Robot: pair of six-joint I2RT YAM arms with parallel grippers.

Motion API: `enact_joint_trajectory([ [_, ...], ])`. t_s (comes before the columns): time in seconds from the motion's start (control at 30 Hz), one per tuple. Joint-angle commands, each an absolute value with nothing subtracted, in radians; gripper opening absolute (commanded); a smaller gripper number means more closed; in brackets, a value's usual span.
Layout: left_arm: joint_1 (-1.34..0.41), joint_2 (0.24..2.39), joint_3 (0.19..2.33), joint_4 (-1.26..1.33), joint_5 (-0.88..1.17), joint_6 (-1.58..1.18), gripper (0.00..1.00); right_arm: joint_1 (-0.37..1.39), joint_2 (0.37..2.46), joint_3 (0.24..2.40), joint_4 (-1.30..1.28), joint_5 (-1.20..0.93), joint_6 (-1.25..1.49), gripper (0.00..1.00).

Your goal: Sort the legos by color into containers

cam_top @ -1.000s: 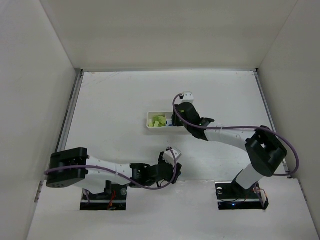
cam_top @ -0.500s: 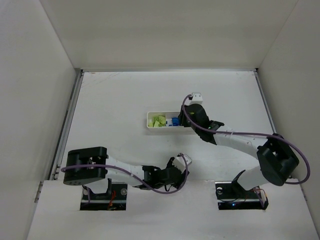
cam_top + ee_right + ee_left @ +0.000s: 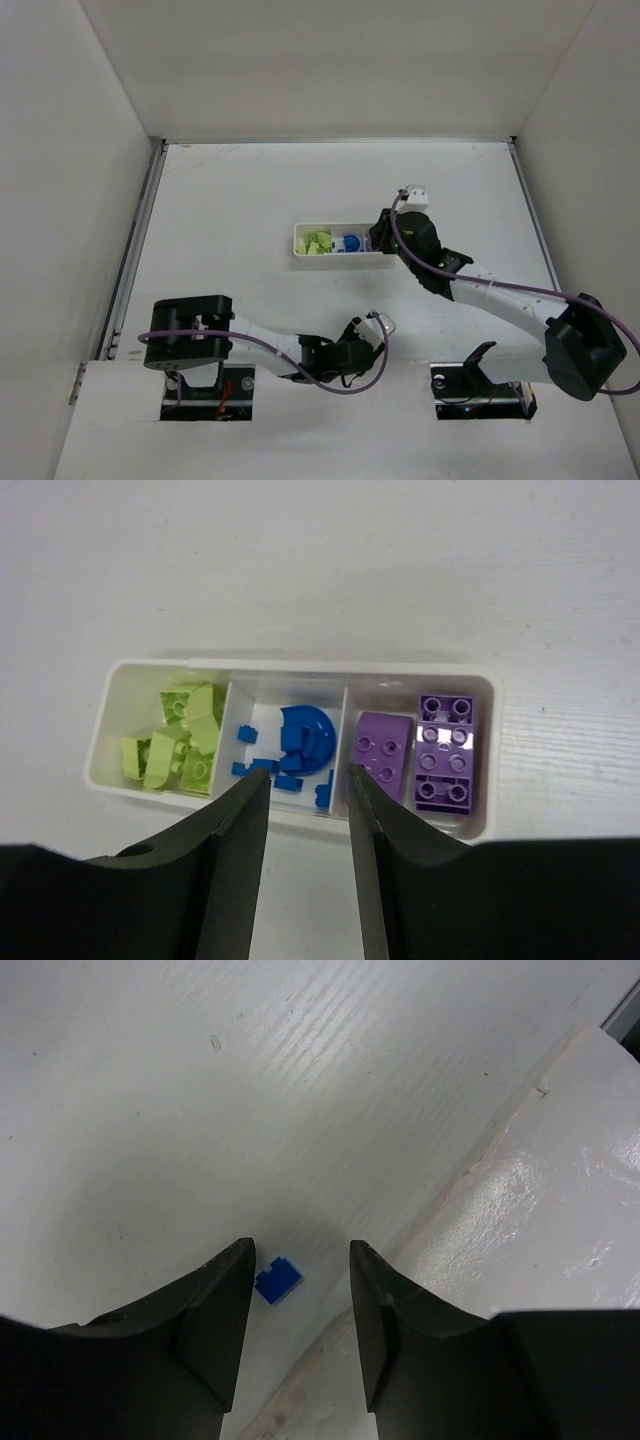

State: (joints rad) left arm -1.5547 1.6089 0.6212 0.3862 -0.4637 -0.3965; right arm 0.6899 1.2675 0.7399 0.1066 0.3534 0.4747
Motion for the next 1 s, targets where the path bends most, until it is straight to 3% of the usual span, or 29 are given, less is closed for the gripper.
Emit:
enact_joint_trajectory([
  [0.0,-1.567,1.617,0.643,0.310,-0.509,-0.374,0.42,0.668,1.256,0.718,0.153,0.330,0.492,0.43],
  [0.27,-1.573,1.606,0.624,0.284,-0.532,-0.368,0.43,0.657,1.249,0.707,0.164,0.314,0.499,0.43],
  [0.53,-1.581,1.661,0.637,0.282,-0.551,-0.348,0.28,0.657,1.236,0.690,0.164,0.314,0.506,0.43],
  [0.77,-1.582,1.654,0.640,0.265,-0.561,-0.341,0.23,0.650,1.226,0.686,0.164,0.314,0.511,0.43],
  [0.87,-1.575,1.638,0.637,0.261,-0.580,-0.333,0.24,0.648,1.213,0.681,0.161,0.316,0.511,0.43],
  [0.97,-1.570,1.615,0.632,0.242,-0.589,-0.342,0.35,0.645,1.209,0.676,0.164,0.314,0.511,0.43],
])
